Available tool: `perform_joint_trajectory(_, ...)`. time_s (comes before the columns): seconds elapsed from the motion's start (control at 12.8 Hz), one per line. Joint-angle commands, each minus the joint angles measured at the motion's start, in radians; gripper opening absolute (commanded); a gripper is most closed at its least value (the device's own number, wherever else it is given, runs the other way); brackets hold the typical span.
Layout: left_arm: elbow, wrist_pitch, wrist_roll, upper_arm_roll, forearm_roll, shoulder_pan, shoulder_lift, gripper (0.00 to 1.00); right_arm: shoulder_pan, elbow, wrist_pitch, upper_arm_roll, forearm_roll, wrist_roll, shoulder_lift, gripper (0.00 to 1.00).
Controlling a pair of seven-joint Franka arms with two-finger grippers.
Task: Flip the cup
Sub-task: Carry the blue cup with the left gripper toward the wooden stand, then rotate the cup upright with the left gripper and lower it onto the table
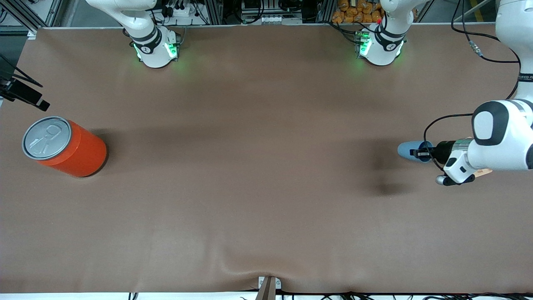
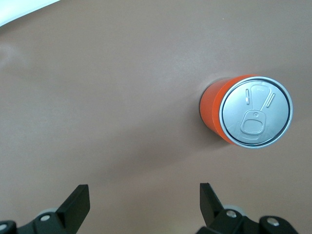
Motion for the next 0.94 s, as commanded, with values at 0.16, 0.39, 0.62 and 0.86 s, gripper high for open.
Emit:
perform_joint_trajectory(0.16, -0.007, 0.044, -0.046, -0.001, 0.031, -0.003, -0.013, 0.0, -0.012, 0.003, -0.009, 0.008, 0.009, -0.003, -0.004, 1.0)
perform_joint_trajectory(0.39, -0.012, 0.068, -0.08, -0.001, 0.031, -0.014, -0.009, 0.0, -0.014, 0.003, -0.01, 0.008, 0.01, -0.004, -0.004, 1.0)
perform_joint_trajectory(0.62, -0.067, 0.195, -0.138, -0.001, 0.057, -0.045, 0.002, 0.0, -0.014, 0.002, -0.007, 0.008, 0.013, -0.004, -0.003, 1.0)
perform_joint_trajectory(0.86, -0.127, 0.3, -0.164, -0.001, 0.063, -0.049, -0.001, 0.0, -0.012, -0.005, -0.004, 0.008, 0.015, -0.003, -0.004, 1.0)
